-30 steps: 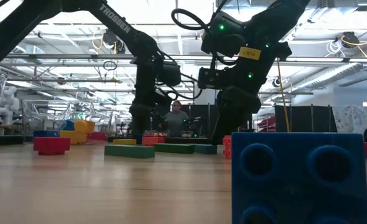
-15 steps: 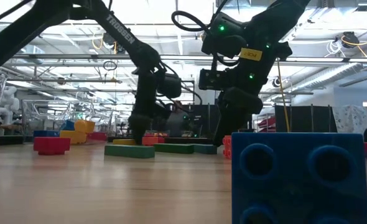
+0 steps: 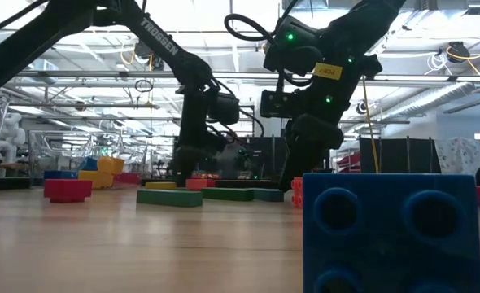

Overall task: Sort blocks by size
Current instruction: Put the blue four stud game piece into the bottom left transparent bin

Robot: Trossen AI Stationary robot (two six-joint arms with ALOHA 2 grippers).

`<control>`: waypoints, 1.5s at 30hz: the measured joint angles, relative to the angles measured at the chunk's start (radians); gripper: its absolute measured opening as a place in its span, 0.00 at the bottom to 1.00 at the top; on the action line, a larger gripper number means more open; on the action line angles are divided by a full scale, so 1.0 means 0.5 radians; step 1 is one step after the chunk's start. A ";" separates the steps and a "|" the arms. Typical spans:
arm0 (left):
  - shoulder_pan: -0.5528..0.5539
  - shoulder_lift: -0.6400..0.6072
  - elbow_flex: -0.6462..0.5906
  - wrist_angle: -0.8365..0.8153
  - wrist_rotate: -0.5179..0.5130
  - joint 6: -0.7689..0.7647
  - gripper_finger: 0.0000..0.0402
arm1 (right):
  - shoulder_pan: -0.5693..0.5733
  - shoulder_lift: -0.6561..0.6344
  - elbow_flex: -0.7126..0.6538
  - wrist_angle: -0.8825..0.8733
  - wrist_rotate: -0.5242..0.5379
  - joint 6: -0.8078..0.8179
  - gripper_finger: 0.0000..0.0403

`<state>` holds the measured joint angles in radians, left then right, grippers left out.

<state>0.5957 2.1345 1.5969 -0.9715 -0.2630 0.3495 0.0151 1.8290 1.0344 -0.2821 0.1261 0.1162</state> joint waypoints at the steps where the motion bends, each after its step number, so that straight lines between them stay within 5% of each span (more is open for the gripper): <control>1: -0.001 0.000 0.019 -0.011 0.001 -0.023 0.24 | 0.000 0.000 0.000 0.000 0.000 0.001 0.13; 8: -0.078 -0.034 0.187 -0.320 0.007 -0.314 0.24 | 0.000 0.000 0.000 -0.001 0.000 0.024 0.13; 18: -0.351 -0.408 0.202 -0.674 0.128 -0.861 0.24 | 0.000 0.000 0.000 -0.051 0.000 0.020 0.13; 38: -1.490 -1.046 0.084 -1.191 0.015 -2.265 0.25 | 0.000 0.000 0.000 -0.078 0.000 0.040 0.13; 45: -1.840 -1.070 -0.257 -1.197 0.259 -2.668 0.25 | 0.000 0.000 0.000 -0.074 -0.001 0.059 0.13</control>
<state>-0.3241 1.5997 1.4685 -1.5701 -0.1336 -0.9843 0.0151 1.8290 1.0344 -0.3192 0.1257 0.1459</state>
